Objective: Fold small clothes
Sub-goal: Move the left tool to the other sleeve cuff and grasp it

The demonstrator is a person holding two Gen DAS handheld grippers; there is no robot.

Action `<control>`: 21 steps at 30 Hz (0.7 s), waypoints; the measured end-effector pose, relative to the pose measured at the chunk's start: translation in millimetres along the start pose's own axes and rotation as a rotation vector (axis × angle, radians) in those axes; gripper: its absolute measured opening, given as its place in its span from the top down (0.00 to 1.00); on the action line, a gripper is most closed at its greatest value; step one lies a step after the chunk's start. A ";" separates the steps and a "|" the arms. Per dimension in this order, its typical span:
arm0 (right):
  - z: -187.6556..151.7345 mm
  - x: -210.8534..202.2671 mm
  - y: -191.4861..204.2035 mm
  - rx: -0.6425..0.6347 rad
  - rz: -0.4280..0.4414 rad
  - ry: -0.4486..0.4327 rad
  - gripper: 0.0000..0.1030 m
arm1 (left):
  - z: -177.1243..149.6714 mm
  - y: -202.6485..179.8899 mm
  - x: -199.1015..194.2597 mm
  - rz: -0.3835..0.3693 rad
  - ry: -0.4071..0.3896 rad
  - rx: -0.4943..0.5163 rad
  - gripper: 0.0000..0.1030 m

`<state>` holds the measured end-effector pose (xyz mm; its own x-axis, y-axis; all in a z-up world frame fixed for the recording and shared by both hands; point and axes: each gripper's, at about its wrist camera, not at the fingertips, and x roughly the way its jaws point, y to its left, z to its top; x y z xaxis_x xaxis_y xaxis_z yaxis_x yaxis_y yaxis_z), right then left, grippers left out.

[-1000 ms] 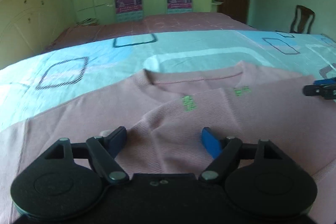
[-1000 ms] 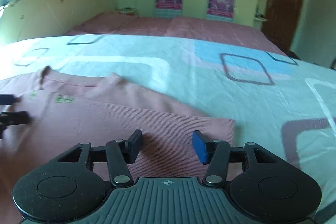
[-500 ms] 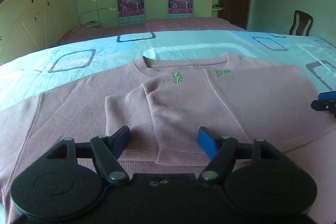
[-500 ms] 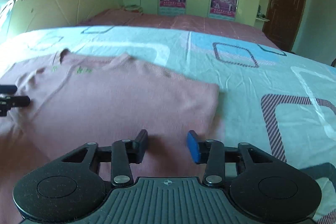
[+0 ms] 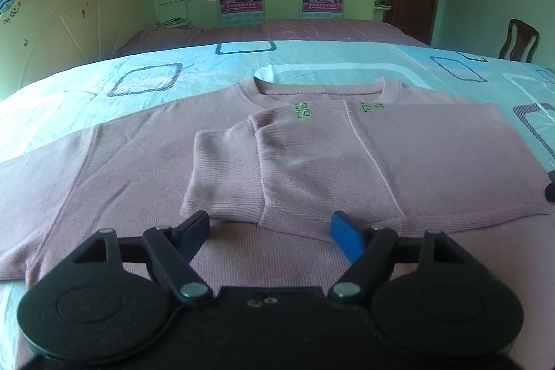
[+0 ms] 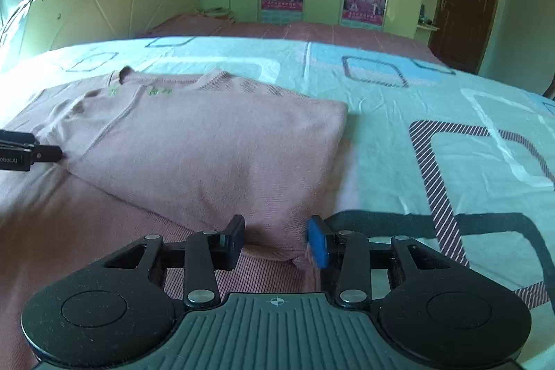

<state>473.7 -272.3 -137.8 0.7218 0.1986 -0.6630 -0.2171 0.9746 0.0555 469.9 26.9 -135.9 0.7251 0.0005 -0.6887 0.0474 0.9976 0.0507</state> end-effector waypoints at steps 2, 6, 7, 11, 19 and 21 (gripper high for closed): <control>-0.9 -2.5 -2.3 0.022 0.008 0.007 0.61 | -3.3 9.9 -9.3 0.023 0.008 -0.044 0.26; -6.5 -8.1 -2.7 0.084 0.057 0.020 0.61 | -18.1 42.1 -39.5 0.106 0.006 -0.134 0.13; -7.6 -9.5 0.3 0.087 0.064 0.018 0.61 | -23.6 52.8 -47.8 0.125 0.004 -0.161 0.13; -7.8 -11.8 20.2 0.140 0.120 0.039 0.61 | -50.6 111.5 -79.5 0.200 0.004 -0.311 0.16; 0.5 -15.6 81.8 0.132 0.127 0.049 0.61 | -100.2 267.1 -119.5 0.285 -0.054 -0.726 0.43; 5.1 -15.8 98.7 0.157 0.100 0.053 0.61 | -106.2 298.9 -123.8 0.275 -0.066 -0.781 0.45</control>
<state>444.2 -178.7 -118.1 0.6653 0.2934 -0.6865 -0.1780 0.9554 0.2358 321.3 332.4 -112.3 0.6808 0.2715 -0.6803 -0.6107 0.7232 -0.3225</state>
